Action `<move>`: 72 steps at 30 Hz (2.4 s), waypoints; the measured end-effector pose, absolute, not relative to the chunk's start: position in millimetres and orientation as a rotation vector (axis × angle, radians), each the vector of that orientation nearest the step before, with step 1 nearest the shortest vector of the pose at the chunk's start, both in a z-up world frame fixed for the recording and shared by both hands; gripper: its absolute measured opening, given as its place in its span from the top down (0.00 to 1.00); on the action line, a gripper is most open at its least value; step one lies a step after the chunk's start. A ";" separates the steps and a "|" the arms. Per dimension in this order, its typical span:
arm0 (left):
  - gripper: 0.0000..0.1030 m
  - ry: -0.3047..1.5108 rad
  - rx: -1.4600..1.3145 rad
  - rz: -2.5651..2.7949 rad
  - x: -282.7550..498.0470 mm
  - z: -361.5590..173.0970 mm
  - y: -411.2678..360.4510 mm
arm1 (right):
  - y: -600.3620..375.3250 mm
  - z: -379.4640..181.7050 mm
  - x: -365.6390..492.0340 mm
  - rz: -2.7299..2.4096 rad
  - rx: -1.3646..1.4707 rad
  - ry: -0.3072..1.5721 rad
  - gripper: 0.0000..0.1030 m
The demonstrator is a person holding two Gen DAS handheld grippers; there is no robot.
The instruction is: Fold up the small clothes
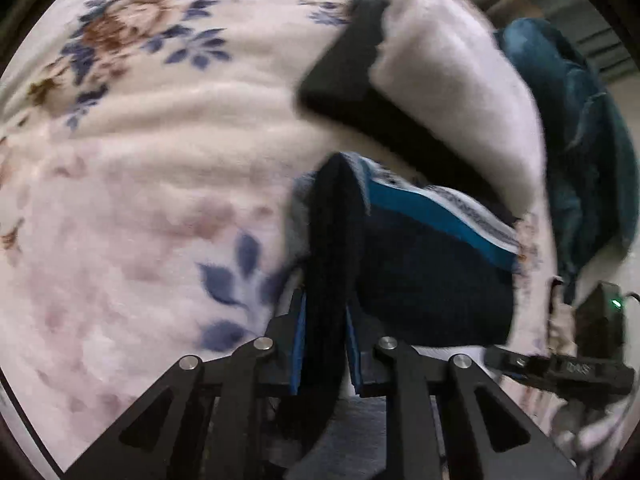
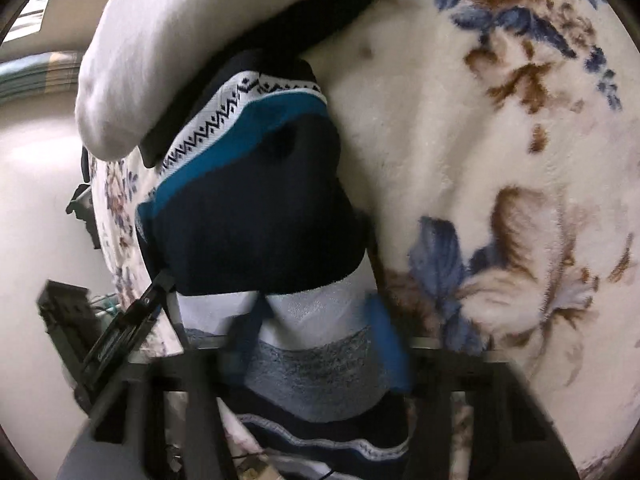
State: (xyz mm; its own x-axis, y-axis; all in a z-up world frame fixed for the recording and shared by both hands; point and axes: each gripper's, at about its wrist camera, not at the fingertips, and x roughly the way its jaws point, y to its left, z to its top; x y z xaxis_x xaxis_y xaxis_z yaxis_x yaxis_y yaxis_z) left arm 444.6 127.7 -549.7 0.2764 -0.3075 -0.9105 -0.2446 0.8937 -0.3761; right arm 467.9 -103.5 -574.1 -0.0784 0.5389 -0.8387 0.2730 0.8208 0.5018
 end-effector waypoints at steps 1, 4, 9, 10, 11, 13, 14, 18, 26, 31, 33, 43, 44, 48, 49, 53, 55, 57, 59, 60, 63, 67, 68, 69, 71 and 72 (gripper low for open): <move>0.84 1.311 -0.500 -0.033 445.4 -552.6 132.2 | -98.2 -576.1 465.9 0.237 0.644 1.672 0.82; 0.82 1.314 -0.574 -0.056 443.1 -545.7 143.2 | -100.8 -578.1 469.4 0.197 0.703 1.671 0.83; 0.43 1.330 -0.659 -0.132 424.5 -526.4 149.8 | -108.3 -571.6 468.3 0.239 0.661 1.693 0.76; 0.40 1.360 -0.626 -0.116 420.1 -529.0 147.2 | -111.0 -571.4 466.5 0.249 0.681 1.704 0.75; 0.40 1.380 -0.607 -0.113 420.5 -533.0 136.5 | -117.3 -571.6 463.5 0.261 0.699 1.718 0.72; 0.40 1.439 -0.590 -0.117 414.6 -549.7 130.1 | -118.5 -574.8 457.3 0.281 0.707 1.746 0.57; 0.40 1.446 -0.609 -0.130 411.7 -556.7 128.8 | -118.9 -575.8 452.8 0.284 0.706 1.746 0.48; 0.86 1.336 -0.797 -0.233 404.6 -561.4 132.9 | -110.2 -588.8 433.1 0.301 0.688 1.790 0.45; 0.75 1.343 -0.972 -0.248 400.8 -590.5 187.2 | -90.4 -576.8 407.7 0.273 0.559 1.639 0.73; 0.72 1.315 -0.878 -0.292 397.4 -546.4 177.7 | -79.8 -554.6 403.6 0.241 0.443 1.638 0.68; 0.72 1.298 -0.727 -0.276 388.9 -518.2 166.7 | -70.7 -535.2 394.9 0.244 0.371 1.640 0.57; 0.00 1.188 -0.285 -0.174 281.7 -445.8 118.1 | -72.8 -495.8 264.2 0.210 0.258 1.652 0.10; 0.00 1.201 -0.288 -0.178 273.9 -446.3 111.4 | -79.4 -499.3 244.4 0.212 0.281 1.665 0.10; 0.00 1.298 -0.231 -0.125 209.5 -463.0 105.3 | -98.5 -517.1 170.0 0.229 0.366 1.727 0.10; 0.00 1.342 -0.224 -0.102 189.1 -475.3 109.8 | -101.9 -523.8 148.1 0.222 0.393 1.749 0.10; 0.00 1.491 -0.291 -0.031 133.2 -527.9 130.5 | -115.2 -553.9 79.7 0.182 0.483 1.820 0.10; 0.00 1.551 -0.304 0.001 110.3 -556.3 137.3 | -113.1 -566.8 55.7 0.184 0.514 1.827 0.10; 0.01 1.584 -0.317 -0.002 94.5 -577.0 138.0 | -113.0 -578.7 38.1 0.193 0.522 1.831 0.10; 0.01 1.608 -0.342 -0.023 83.6 -595.0 135.2 | -111.0 -591.3 24.7 0.211 0.545 1.850 0.10; 0.01 1.625 -0.372 -0.041 78.8 -602.8 133.2 | -109.6 -595.7 20.8 0.222 0.558 1.855 0.10; 0.02 1.634 -0.404 -0.064 65.3 -616.2 123.5 | -99.8 -615.3 4.9 0.260 0.644 1.901 0.10; 0.61 1.577 -0.423 -0.087 55.4 -609.4 110.5 | -88.3 -633.3 -10.2 0.295 0.744 1.903 0.14; 0.79 1.568 -0.411 -0.091 53.7 -607.9 108.3 | -85.5 -636.9 -13.7 0.306 0.771 1.899 0.27; 0.84 1.561 -0.410 -0.105 52.1 -604.7 105.9 | -78.0 -639.1 -11.6 0.309 0.783 1.900 0.45; 0.89 1.540 -0.411 -0.127 50.8 -596.9 104.9 | -72.8 -637.8 -17.2 0.305 0.810 1.888 0.66; 0.90 1.529 -0.424 -0.142 49.7 -592.3 105.3 | -71.0 -634.5 -18.9 0.307 0.827 1.875 0.76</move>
State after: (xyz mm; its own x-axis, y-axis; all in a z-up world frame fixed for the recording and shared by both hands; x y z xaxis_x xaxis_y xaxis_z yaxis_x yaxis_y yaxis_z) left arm 49.7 105.3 -592.3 0.0497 -0.3505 -0.9352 -0.1719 0.9194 -0.3537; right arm -18.9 -71.0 -634.5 -0.2452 0.6644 -0.7061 0.4048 0.7319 0.5481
